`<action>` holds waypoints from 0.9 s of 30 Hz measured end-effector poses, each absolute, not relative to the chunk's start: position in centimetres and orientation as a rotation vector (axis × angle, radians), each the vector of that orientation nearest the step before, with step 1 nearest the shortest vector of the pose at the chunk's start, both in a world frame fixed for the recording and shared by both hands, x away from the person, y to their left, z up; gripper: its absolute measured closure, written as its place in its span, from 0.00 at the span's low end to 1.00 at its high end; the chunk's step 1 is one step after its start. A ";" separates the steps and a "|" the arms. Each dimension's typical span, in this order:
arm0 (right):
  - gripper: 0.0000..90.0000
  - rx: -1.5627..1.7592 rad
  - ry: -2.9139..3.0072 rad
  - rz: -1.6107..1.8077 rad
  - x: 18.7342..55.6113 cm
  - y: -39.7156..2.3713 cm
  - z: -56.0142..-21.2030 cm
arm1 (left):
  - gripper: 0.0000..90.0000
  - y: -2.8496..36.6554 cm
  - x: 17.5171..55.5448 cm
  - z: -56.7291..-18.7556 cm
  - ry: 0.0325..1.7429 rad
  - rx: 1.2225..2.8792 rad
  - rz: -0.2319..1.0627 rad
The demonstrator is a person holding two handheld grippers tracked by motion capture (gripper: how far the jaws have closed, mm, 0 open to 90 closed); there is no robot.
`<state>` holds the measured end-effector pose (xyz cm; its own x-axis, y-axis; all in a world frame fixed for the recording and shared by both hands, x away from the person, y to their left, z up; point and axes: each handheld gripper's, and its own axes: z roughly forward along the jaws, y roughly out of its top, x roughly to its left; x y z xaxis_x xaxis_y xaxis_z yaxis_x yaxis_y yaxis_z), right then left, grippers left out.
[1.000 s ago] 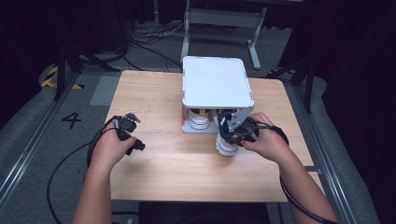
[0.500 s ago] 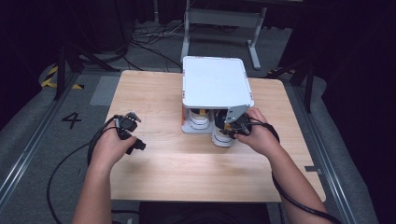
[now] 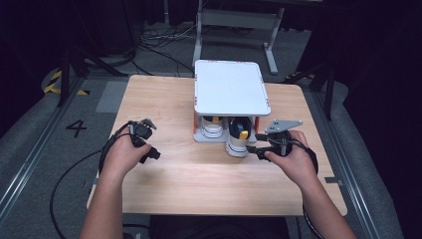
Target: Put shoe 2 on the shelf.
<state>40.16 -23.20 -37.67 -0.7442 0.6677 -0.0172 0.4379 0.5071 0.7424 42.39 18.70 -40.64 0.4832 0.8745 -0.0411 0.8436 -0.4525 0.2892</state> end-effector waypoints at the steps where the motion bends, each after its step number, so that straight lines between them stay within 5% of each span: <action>1: 0.45 0.987 2.442 1.035 40.4 -23.0 -38.9 | 0.22 18.6 42.4 -40.6 1.463 2.459 0.160; 15: 0.34 1.190 2.316 1.032 43.0 -21.0 -42.3 | 0.21 19.8 41.5 -41.1 1.514 2.438 0.161; 27: 0.46 1.140 2.250 1.106 45.8 -21.1 -43.0 | 0.21 20.6 40.7 -41.4 1.558 2.421 0.156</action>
<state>45.80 -21.12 -43.04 -0.5960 0.8029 0.0118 0.4997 0.3593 0.7882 40.68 20.63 -41.35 0.4198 0.9063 -0.0486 0.8786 -0.3924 0.2723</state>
